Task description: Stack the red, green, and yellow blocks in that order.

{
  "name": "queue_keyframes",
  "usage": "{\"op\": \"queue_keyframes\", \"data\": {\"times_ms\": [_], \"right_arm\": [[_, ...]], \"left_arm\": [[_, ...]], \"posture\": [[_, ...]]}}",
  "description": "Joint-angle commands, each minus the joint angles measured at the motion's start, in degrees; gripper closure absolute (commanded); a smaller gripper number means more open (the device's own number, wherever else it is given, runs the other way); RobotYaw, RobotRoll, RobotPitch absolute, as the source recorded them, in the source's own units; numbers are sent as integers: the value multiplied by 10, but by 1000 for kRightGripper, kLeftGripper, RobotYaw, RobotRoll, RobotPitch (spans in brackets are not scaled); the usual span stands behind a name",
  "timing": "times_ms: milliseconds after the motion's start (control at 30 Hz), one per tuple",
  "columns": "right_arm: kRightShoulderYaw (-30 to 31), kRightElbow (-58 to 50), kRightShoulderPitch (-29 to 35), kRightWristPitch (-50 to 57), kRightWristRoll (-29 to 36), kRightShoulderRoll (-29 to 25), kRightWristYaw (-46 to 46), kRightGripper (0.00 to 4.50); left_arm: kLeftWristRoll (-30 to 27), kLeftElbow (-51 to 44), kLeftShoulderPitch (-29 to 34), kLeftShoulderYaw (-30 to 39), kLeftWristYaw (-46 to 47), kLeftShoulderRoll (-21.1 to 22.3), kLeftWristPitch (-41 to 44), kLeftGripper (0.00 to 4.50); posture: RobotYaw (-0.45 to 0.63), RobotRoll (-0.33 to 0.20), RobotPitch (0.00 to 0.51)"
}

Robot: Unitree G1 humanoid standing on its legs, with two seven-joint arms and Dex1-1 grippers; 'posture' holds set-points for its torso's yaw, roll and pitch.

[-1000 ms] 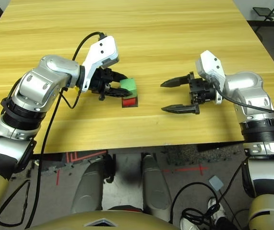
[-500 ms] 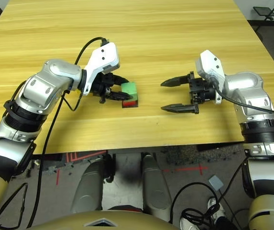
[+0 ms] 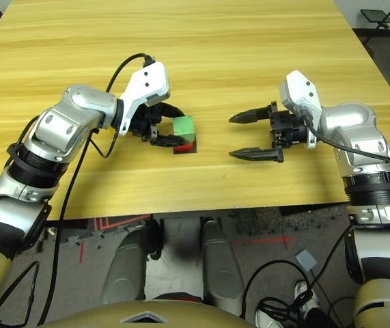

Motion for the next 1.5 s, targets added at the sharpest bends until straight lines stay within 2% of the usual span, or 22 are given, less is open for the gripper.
{"op": "queue_keyframes", "data": {"times_ms": [33,167,367,533,733,1067,1167,1333,1367,1500], "right_arm": [[-8,6,-2,-2,1,-7,7,0],[-7,22,-7,-12,-3,-6,12,0],[2,41,-22,-20,-9,3,16,0],[7,48,-37,-19,-11,8,19,0],[5,38,-35,-10,-8,2,21,0],[-3,20,-22,4,-4,-9,16,0],[-3,15,-16,5,-3,-9,14,0],[-2,15,-12,4,-4,-4,10,0],[-2,15,-12,3,-4,-3,8,0],[-1,17,-12,2,-4,1,6,0]], "left_arm": [[-32,-52,1,42,-3,38,59,23],[-27,-60,6,76,9,113,92,23],[17,2,50,78,36,163,15,23],[44,75,84,69,38,157,-54,23],[87,164,78,57,45,131,-155,23],[118,239,69,65,53,87,-210,23],[105,214,52,75,48,81,-173,603],[88,159,22,73,17,94,-94,2426],[89,146,14,66,1,104,-84,2550],[77,94,-13,48,-59,140,-30,2549]], "posture": [[14,28,258],[32,28,251],[54,23,251],[52,12,257],[38,0,261],[17,-10,267],[19,-4,271],[28,7,269],[30,9,268],[35,23,266]]}}
